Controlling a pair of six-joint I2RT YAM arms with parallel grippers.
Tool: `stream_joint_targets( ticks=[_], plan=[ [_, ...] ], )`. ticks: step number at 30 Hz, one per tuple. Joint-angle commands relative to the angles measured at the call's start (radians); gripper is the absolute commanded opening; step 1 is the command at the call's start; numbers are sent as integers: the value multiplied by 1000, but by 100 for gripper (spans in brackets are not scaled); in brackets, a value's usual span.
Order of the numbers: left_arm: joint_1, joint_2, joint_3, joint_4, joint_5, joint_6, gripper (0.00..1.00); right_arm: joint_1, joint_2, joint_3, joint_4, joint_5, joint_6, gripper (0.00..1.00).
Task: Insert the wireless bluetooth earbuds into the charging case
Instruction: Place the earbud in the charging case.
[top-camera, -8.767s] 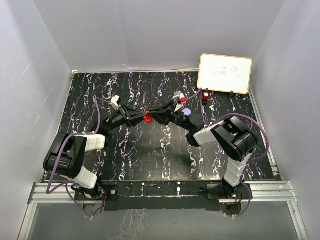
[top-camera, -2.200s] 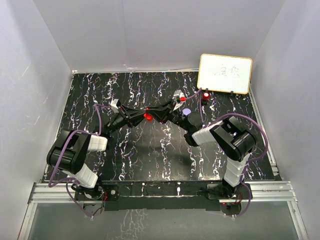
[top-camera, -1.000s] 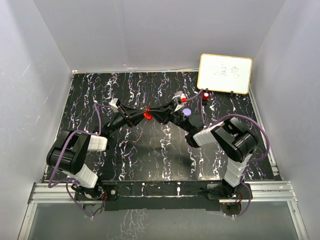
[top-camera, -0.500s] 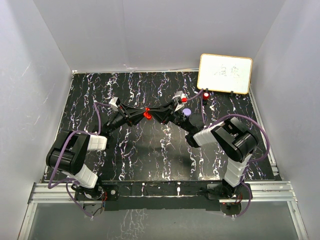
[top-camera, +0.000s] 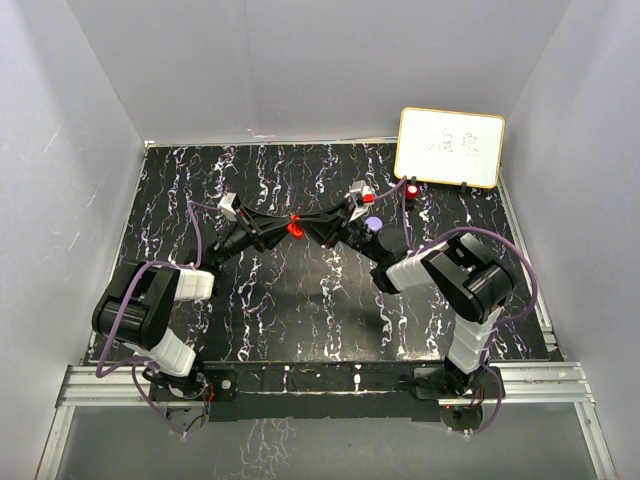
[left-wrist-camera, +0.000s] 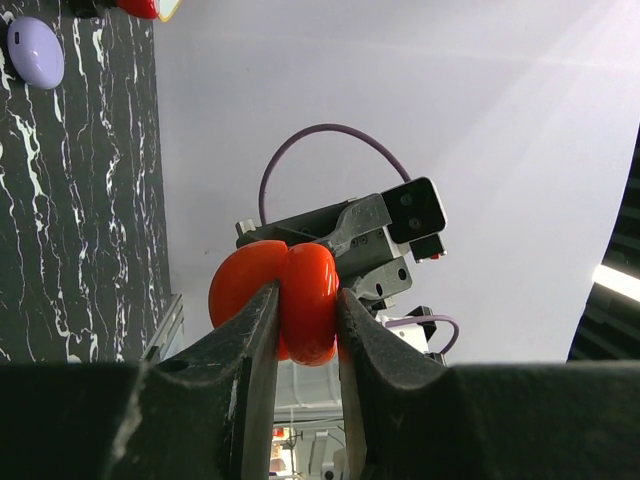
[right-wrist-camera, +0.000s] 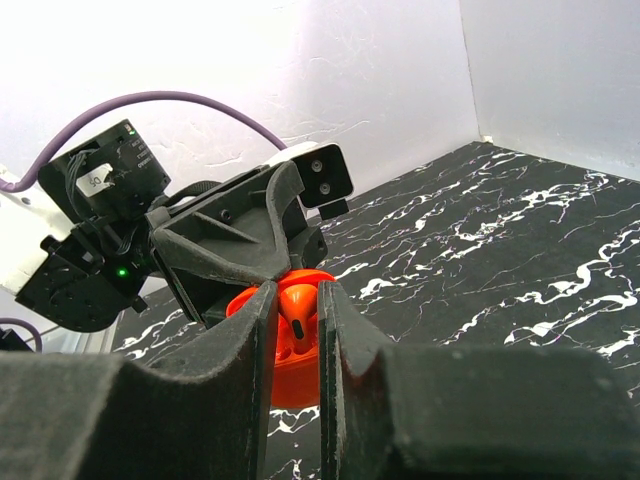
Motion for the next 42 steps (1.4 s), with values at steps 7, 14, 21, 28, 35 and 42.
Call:
stream_joint_targets(
  ticks=[7, 14, 21, 28, 35, 42],
  plan=[
    [-14, -64, 79, 126, 23, -6, 0, 6, 38, 11, 329, -57, 18, 0],
    [-18, -57, 88, 119, 21, 0, 0, 6, 38, 7, 329, -62, 20, 0],
    [-21, -56, 93, 106, 22, 8, 0, 5, 36, 3, 329, -65, 20, 5],
    [-20, -53, 96, 106, 19, 10, 0, 5, 31, -3, 328, -65, 17, 12],
    [-20, -53, 97, 107, 17, 7, 0, 6, 15, -15, 329, -58, 4, 14],
    [-20, -56, 96, 106, 18, 7, 0, 6, 5, -19, 329, -54, 0, 16]
  ],
)
